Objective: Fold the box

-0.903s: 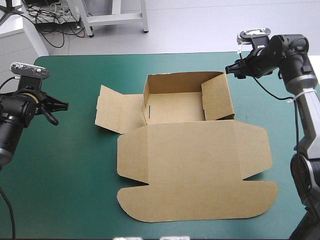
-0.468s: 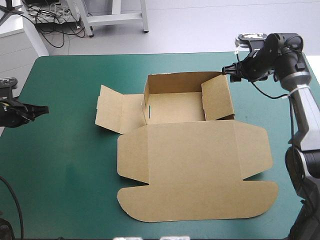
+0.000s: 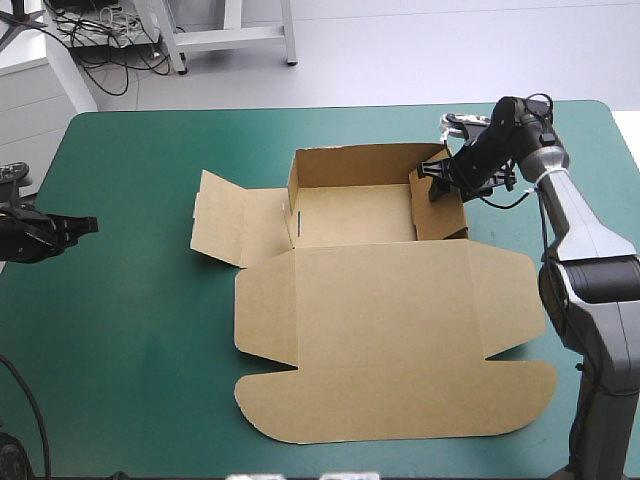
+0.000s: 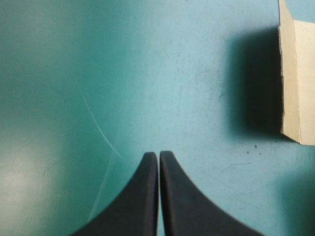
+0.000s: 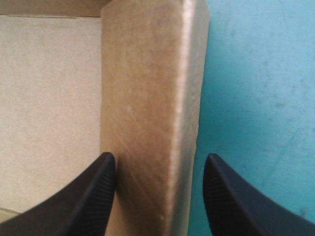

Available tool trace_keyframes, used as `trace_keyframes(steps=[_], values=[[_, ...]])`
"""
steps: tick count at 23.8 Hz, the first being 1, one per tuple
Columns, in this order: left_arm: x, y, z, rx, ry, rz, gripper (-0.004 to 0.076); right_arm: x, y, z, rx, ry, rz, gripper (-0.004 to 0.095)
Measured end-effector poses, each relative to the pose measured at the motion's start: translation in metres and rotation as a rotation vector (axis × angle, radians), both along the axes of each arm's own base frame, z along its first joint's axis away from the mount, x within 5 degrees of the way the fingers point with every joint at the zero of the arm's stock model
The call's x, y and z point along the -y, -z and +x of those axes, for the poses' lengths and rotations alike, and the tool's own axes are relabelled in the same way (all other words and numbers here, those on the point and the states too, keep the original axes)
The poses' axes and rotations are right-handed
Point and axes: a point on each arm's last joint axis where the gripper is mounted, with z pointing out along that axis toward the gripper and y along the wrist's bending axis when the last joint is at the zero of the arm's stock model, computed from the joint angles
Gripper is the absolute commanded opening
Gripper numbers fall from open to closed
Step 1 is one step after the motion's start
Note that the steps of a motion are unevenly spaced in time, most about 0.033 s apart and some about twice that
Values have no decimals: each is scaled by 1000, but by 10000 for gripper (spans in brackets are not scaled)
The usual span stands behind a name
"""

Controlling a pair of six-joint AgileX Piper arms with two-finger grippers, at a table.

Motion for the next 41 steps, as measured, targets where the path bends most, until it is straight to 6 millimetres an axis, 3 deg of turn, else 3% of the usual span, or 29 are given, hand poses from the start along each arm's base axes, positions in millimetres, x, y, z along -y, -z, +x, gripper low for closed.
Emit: trace_keyframes(steps=[2,5,10,12,15,21,22,35,41], values=[[0,0,0,6,-2,-1,-10,0,5,2,-10,-1,-5,120],[0,-1,1,10,-4,-2,-10,1,10,3,-17,-4,-23,-4],[-1,-1,1,18,-2,6,-8,1,8,3,-11,-2,-36,-5],[-1,-1,2,23,-4,9,-6,-3,-1,-1,11,-19,-18,-5],[0,-1,2,25,18,21,112,-3,-34,-13,88,-40,-12,-5],[7,3,5,3,52,-93,494,13,-86,-36,201,-19,42,-5],[8,5,8,4,52,-124,524,17,-96,-41,227,-17,50,-5],[18,9,28,68,74,-358,533,34,-172,-93,419,3,117,-5],[46,2,35,117,179,-457,517,24,-186,-104,446,-31,245,-5]])
